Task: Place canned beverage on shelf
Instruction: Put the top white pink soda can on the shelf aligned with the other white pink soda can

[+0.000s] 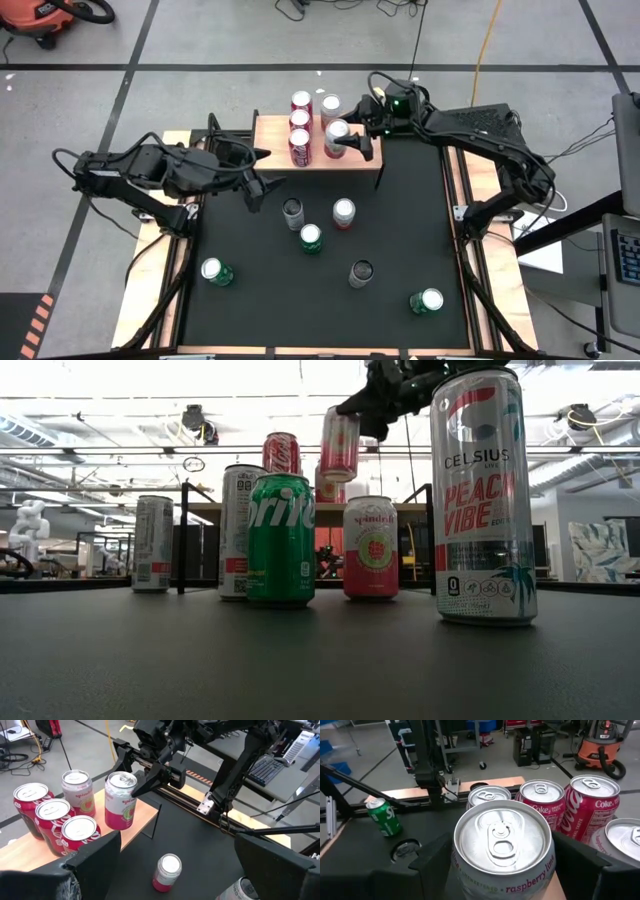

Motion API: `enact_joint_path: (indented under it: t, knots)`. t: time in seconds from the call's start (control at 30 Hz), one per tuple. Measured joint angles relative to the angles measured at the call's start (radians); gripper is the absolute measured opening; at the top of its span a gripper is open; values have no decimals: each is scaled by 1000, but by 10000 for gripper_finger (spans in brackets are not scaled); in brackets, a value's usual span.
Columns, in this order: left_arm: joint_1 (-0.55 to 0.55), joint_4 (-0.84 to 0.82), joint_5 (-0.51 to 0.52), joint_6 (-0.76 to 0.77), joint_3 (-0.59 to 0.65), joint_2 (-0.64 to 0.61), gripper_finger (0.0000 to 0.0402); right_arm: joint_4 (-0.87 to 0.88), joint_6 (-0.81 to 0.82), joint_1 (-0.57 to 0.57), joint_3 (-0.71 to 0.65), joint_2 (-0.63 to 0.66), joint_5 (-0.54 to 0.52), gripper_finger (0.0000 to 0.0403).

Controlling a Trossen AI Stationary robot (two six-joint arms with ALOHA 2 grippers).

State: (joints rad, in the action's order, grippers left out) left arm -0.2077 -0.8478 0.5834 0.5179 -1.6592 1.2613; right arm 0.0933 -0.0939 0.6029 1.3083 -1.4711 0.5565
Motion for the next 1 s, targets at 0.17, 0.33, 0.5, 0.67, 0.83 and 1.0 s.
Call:
enact_joint_path:
  t: [0.17,0.33,0.5,0.67,0.83,1.0]
  knots:
    - [0,0,1,0,0,0,389,-13,-31,2,0,-17,-1,272]
    - [0,-8,1,-1,0,0,389,-16,-50,11,1,-32,-1,272]
    - [0,-11,1,-2,0,0,389,-21,-55,16,1,-48,-1,272]
    - [0,-11,1,-8,0,0,389,-27,-51,18,1,-65,-2,272]
    - [0,-11,1,-9,0,0,389,-66,-50,18,1,-62,-2,272]
    - [0,-24,1,-9,0,0,389,-78,-53,18,1,-72,-5,272]
